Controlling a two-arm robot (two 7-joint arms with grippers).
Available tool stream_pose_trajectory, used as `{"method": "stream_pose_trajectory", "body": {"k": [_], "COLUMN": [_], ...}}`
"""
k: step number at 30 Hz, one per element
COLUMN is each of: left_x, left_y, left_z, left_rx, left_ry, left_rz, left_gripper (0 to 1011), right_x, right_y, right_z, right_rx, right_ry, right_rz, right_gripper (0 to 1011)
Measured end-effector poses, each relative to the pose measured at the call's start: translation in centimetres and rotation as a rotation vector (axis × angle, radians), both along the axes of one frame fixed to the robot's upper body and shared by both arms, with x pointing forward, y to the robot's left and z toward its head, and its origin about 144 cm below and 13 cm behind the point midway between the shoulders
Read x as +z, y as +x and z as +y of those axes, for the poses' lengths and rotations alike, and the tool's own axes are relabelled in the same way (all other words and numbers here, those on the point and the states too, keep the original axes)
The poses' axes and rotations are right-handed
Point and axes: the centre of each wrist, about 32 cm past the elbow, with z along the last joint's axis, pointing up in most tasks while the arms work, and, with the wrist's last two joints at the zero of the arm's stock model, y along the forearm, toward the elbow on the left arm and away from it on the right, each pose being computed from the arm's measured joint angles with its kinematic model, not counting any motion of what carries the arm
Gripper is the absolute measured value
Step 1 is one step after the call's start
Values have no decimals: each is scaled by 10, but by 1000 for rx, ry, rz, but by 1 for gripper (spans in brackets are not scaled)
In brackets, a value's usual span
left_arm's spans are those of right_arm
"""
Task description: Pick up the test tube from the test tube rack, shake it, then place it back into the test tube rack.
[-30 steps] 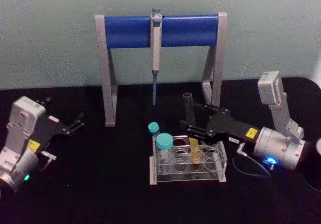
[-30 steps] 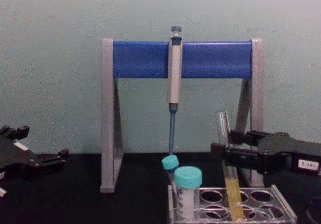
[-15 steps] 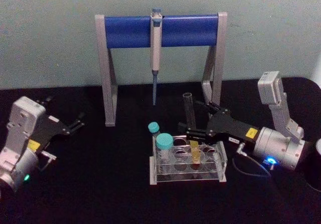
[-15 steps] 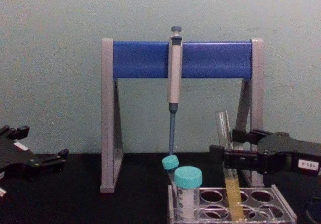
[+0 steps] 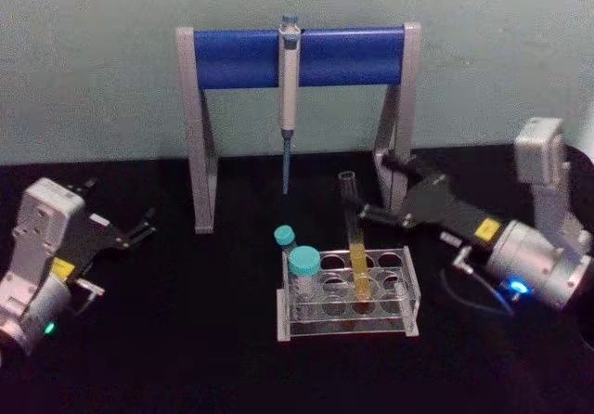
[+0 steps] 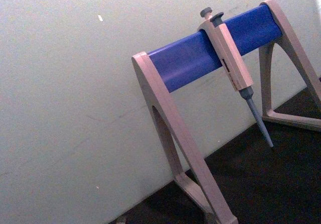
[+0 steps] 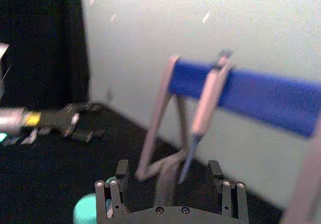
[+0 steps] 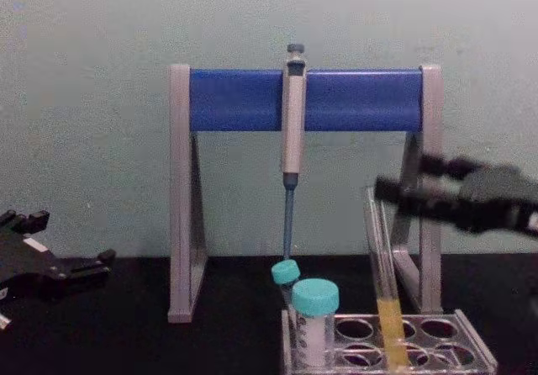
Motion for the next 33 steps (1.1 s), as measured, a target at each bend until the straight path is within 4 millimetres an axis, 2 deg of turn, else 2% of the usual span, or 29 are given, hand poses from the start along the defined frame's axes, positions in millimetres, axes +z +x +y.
{"method": "stream_pose_trajectory", "body": {"k": [4, 9, 17, 25, 33], "left_x": [0, 0, 0, 0, 0], "left_y": [0, 0, 0, 0, 0], "left_z": [0, 0, 0, 0, 0], "left_rx": [0, 0, 0, 0, 0], "left_ry": [0, 0, 0, 0, 0], "left_rz": [0, 0, 0, 0, 0], "left_gripper": [1001, 1001, 1001, 1001, 1001], "right_x": [9, 12, -3, -23, -27], "right_y": [-15, -26, -32, -28, -24], "right_z": [-2, -4, 0, 2, -1], "right_rx": [-131, -295, -514, -584, -589], "right_ry": [38, 20, -71, -127, -124], "right_rz": [-72, -67, 71, 211, 250], "right_gripper": [1000, 1000, 1000, 1000, 1000]}}
